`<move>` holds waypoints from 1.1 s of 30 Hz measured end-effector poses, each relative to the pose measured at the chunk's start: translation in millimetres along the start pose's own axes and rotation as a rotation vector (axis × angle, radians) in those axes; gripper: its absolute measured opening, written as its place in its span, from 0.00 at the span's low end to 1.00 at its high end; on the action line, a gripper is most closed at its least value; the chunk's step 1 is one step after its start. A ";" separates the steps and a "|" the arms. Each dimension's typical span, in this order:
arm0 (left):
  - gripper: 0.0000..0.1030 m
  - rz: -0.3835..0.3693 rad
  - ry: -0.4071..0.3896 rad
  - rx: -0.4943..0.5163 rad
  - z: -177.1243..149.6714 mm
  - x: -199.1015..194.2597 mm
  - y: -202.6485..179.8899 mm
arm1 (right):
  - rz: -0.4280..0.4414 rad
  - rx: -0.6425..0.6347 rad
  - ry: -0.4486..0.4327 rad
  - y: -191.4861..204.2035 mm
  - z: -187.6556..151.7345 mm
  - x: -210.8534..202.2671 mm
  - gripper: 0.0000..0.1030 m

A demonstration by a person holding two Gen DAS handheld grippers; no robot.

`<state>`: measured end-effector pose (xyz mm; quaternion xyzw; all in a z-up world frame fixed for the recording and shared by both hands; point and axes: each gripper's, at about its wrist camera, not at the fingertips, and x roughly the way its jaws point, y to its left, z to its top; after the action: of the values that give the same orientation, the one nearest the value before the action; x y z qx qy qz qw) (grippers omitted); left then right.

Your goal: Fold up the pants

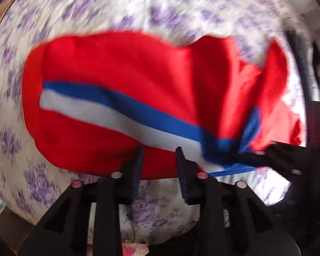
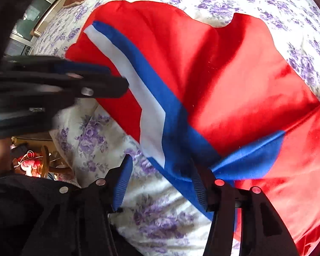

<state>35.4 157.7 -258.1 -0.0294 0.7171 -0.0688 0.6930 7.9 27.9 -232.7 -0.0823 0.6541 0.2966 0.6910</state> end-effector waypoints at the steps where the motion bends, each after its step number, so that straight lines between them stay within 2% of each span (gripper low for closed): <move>1: 0.06 0.002 0.020 -0.032 -1.7 8.2 5.6 | -0.011 -0.014 -0.011 -1.3 -6.4 -9.4 0.58; 2: 0.06 -0.015 0.011 -0.050 -3.2 9.5 10.0 | -0.030 -0.009 -0.023 -5.6 -13.1 -18.5 0.63; 4: 0.01 -0.023 0.014 -0.069 -3.5 10.6 16.8 | -0.057 0.038 -0.046 -22.1 -26.1 -34.4 0.63; 6: 0.01 -0.050 0.029 -0.102 -1.9 14.6 24.0 | -0.077 0.117 -0.056 -46.3 -35.7 -48.1 0.63; 8: 0.01 -0.065 0.034 -0.124 -0.9 17.6 27.6 | -0.153 0.184 -0.045 -75.3 -37.0 -62.1 0.63; 10: 0.01 -0.053 0.029 -0.116 -0.8 17.9 25.8 | -0.256 0.258 -0.031 -110.4 -27.7 -81.2 0.63; 11: 0.01 -0.045 0.025 -0.109 -0.9 18.3 24.1 | -0.293 0.312 -0.030 -126.5 -21.4 -91.4 0.67; 12: 0.01 -0.038 0.022 -0.103 -1.3 18.0 22.8 | -0.312 0.382 -0.034 -149.3 -14.0 -102.9 0.70; 15: 0.01 -0.029 0.015 -0.088 -2.3 16.8 19.7 | -0.298 0.564 -0.057 -216.4 13.6 -125.3 0.72; 17: 0.01 -0.032 0.010 -0.087 -6.5 15.3 17.5 | -0.338 0.620 -0.021 -245.9 32.9 -124.2 0.71; 19: 0.01 -0.033 0.005 -0.081 -7.3 14.5 16.2 | -0.318 0.664 0.000 -266.5 51.8 -116.3 0.70; 20: 0.01 -0.033 0.001 -0.078 -9.7 15.5 16.1 | -0.295 0.708 0.011 -277.5 59.7 -110.9 0.61; 22: 0.02 -0.038 -0.007 -0.076 -12.1 15.7 17.0 | -0.231 0.794 0.034 -293.4 71.2 -98.3 0.52; 23: 0.02 -0.044 -0.011 -0.076 -12.6 15.6 17.4 | -0.224 0.820 0.060 -299.4 75.8 -91.1 0.52; 25: 0.02 -0.059 -0.017 -0.081 -15.3 14.0 21.1 | -0.288 0.884 0.143 -310.9 80.9 -74.3 0.52; 28: 0.02 -0.085 -0.018 -0.089 -18.4 9.4 30.9 | -0.327 0.954 0.198 -325.4 84.0 -54.7 0.52; 31: 0.02 -0.096 -0.009 -0.093 -17.7 8.8 35.4 | -0.342 0.981 0.230 -333.4 87.1 -35.3 0.54; 33: 0.02 -0.096 0.000 -0.092 -14.4 9.8 38.3 | -0.350 0.975 0.211 -331.0 87.6 -33.7 0.55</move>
<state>22.7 195.1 -272.8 -0.0957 0.7171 -0.0688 0.6869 255.1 -206.6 -279.9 0.1112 0.7586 -0.1718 0.6186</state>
